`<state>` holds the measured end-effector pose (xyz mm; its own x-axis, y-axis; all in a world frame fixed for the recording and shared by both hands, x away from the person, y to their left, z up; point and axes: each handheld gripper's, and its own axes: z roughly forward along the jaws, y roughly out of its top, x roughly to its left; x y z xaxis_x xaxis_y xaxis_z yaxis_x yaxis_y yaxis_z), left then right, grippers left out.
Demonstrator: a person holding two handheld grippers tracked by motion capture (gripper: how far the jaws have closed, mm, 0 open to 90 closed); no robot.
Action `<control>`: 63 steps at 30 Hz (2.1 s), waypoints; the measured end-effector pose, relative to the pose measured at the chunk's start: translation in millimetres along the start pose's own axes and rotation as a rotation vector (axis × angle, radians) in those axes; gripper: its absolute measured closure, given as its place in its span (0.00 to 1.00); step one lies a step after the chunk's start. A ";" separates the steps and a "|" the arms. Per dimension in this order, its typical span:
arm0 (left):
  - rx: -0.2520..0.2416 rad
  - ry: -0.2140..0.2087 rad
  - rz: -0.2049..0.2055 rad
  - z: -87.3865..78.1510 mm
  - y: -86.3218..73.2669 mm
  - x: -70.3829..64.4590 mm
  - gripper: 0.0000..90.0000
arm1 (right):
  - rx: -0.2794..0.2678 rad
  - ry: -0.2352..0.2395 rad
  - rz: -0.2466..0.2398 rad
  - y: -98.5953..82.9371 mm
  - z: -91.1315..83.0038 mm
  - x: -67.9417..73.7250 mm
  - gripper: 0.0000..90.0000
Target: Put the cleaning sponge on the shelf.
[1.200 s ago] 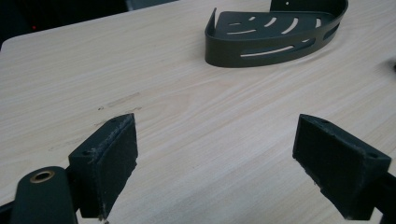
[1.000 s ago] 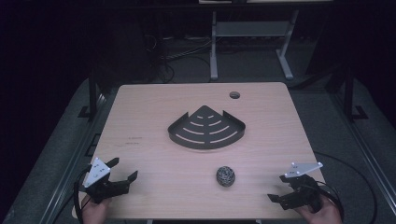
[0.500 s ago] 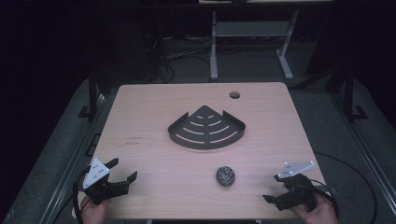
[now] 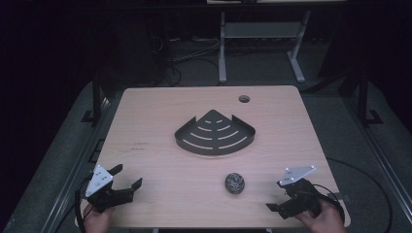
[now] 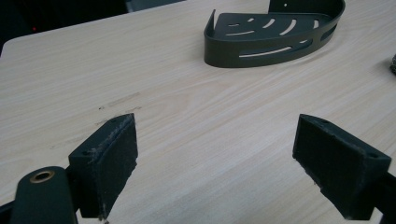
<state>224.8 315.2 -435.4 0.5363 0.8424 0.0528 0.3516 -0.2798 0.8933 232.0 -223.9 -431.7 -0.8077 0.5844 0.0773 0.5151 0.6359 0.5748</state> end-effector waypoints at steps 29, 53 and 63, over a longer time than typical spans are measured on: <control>-0.009 -0.013 -0.001 0.5 0.7 -1.5 0.15 | 0.065 0.054 -0.141 48.6 25.2 18.3 0.17; -0.015 -0.012 -0.001 0.1 1.2 -2.4 0.15 | 0.138 0.068 -0.167 89.9 55.5 19.5 0.17; -0.012 -0.015 0.000 0.3 1.2 -2.7 0.15 | 0.177 0.073 -0.168 101.6 69.2 19.7 0.18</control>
<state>224.0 312.5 -434.6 0.5475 0.8355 0.0461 0.3424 -0.2740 0.8987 288.3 -112.9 -428.1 -0.9015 0.4292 0.0550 0.4087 0.8029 0.4339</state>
